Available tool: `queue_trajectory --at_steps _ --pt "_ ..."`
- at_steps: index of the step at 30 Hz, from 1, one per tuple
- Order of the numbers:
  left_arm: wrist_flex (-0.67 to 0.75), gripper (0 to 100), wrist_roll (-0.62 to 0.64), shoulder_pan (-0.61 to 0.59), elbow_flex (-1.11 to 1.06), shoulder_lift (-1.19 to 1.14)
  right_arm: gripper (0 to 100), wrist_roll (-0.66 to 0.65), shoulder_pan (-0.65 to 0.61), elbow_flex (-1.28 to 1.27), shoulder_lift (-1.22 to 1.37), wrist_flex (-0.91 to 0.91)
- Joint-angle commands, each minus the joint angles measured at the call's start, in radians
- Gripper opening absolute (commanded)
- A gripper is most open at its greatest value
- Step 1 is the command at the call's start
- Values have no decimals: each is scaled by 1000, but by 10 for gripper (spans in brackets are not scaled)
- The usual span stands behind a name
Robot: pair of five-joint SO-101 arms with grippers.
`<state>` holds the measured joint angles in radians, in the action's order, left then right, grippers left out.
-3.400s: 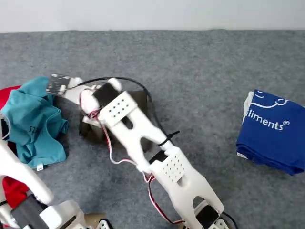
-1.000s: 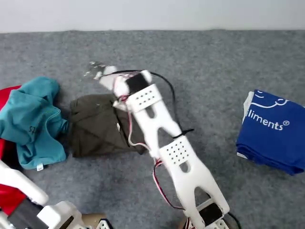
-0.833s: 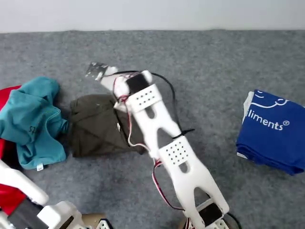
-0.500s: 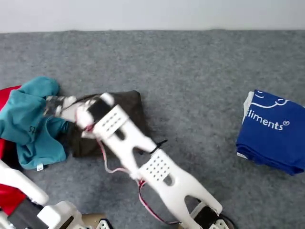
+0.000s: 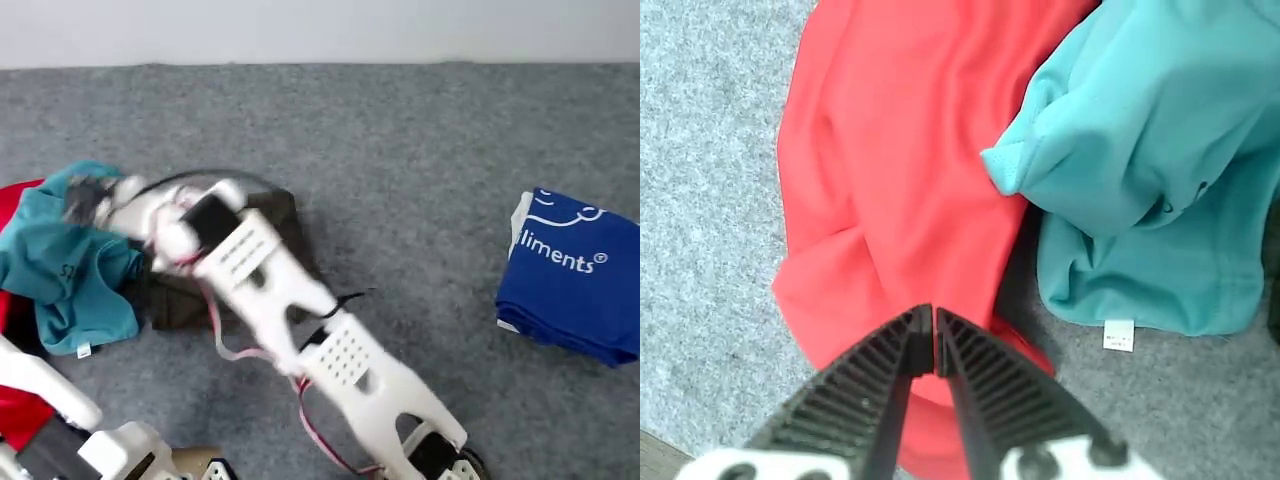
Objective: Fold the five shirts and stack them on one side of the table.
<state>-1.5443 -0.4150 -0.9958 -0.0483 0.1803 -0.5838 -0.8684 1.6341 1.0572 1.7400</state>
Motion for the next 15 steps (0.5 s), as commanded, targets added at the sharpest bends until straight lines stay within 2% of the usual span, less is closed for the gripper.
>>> queue_trajectory --at_steps 1,7,15 --pt "18 17 -9 9 12 37 18 3 147 46 -39 -67" --pt "18 17 -9 9 12 37 18 3 288 46 131 -217" --pt "18 17 -9 9 12 37 17 2 361 46 277 -220"
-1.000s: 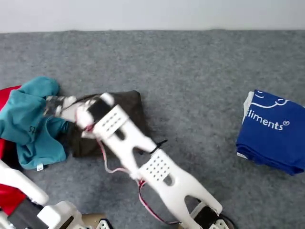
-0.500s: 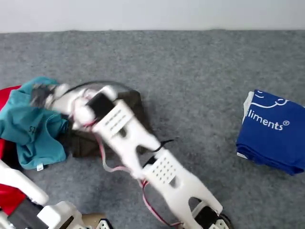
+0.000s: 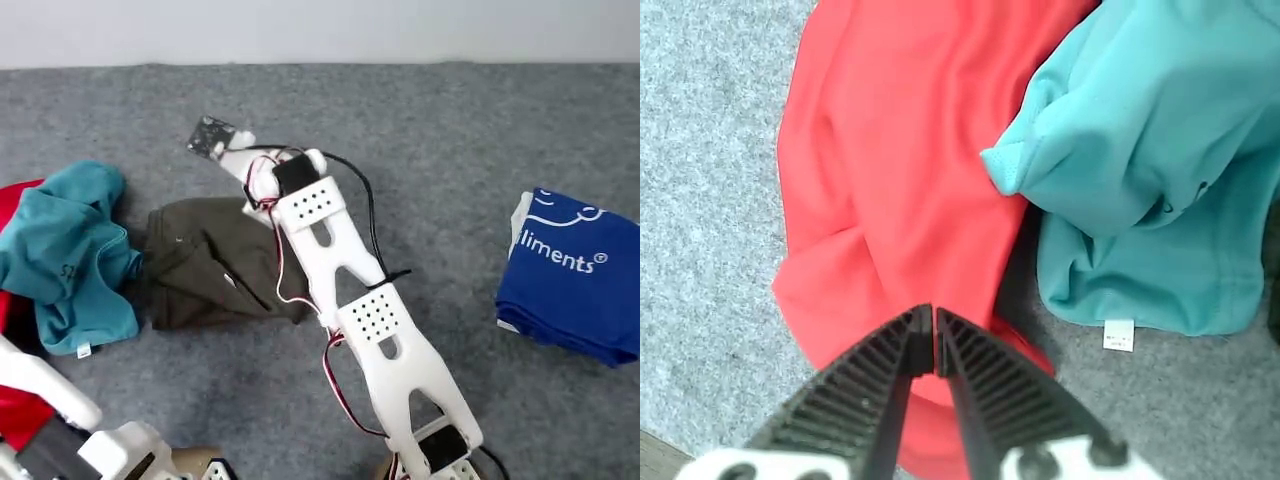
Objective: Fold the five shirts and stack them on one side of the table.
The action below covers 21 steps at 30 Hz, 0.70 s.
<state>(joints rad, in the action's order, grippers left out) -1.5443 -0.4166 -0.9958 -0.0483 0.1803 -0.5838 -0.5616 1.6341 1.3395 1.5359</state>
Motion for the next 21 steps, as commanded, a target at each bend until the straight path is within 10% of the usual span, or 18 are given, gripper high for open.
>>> queue_trajectory --at_steps 1,10,21 --pt "18 17 -8 9 12 37 16 2 74 46 -1 -16" --pt "18 17 -8 9 12 37 15 -55 137 49 -16 27" --pt "18 17 -8 9 12 37 15 -54 -104 46 -188 127"
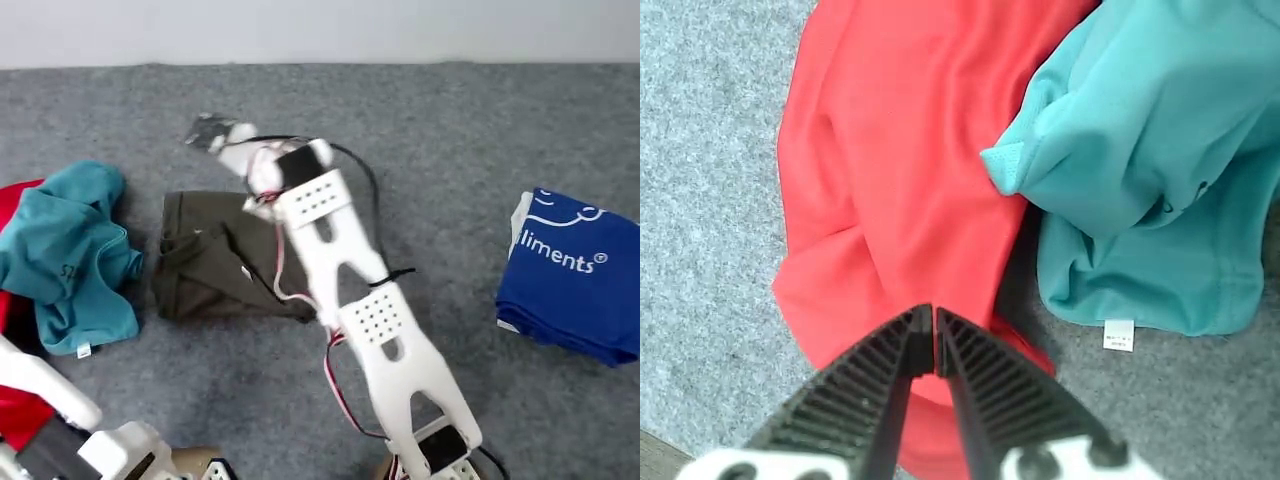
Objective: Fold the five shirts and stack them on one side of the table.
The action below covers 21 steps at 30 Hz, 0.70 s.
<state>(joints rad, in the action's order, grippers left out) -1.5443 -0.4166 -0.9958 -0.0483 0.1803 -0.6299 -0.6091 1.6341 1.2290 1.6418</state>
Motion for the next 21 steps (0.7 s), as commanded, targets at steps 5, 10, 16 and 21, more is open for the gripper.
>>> queue_trajectory --at_steps 5,10,16,21 --pt "18 17 -8 9 12 40 14 -8 -137 -17 -13 21" --pt "18 17 -8 8 12 40 14 -8 -248 32 28 35" --pt "18 17 -8 8 12 38 14 -8 -354 46 -30 97" --pt "18 17 -8 8 12 38 14 -6 -349 46 -171 147"
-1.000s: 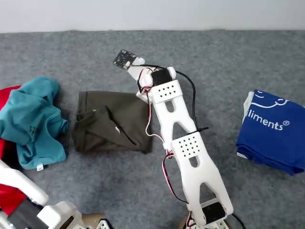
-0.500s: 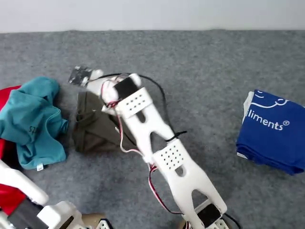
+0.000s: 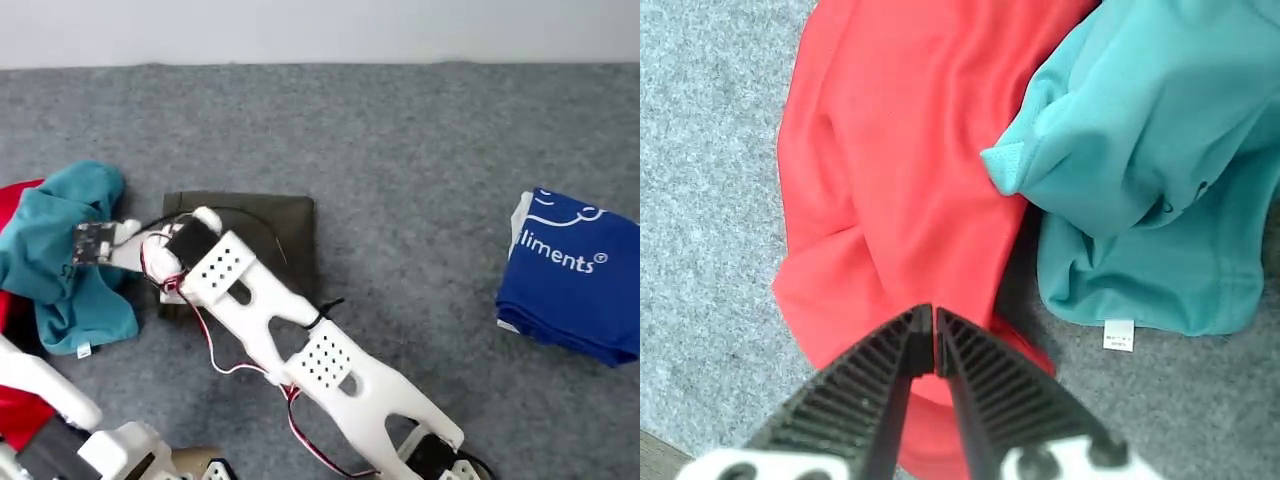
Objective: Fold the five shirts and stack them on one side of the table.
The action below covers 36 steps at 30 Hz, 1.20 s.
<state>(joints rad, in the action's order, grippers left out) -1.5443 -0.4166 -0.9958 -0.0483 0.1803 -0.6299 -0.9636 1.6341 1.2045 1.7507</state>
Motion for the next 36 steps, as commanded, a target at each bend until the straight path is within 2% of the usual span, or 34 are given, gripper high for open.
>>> queue_trajectory --at_steps 1,7,12,15,20,24,30,36 --pt "18 17 -8 8 12 38 14 -6 25 46 -171 38" --pt "18 17 -8 9 12 37 14 -9 151 40 -214 28" --pt "18 17 -8 25 12 37 14 -15 168 41 -30 -22" --pt "18 17 -8 32 12 37 14 -12 104 48 58 -48" --pt "18 17 -8 29 12 37 14 -8 -59 48 28 -2" --pt "18 17 -8 29 12 38 14 -8 -82 48 -61 31" --pt "18 17 -8 31 12 38 14 8 51 41 -193 39" --pt "18 17 -8 34 12 37 14 172 196 38 -251 48"
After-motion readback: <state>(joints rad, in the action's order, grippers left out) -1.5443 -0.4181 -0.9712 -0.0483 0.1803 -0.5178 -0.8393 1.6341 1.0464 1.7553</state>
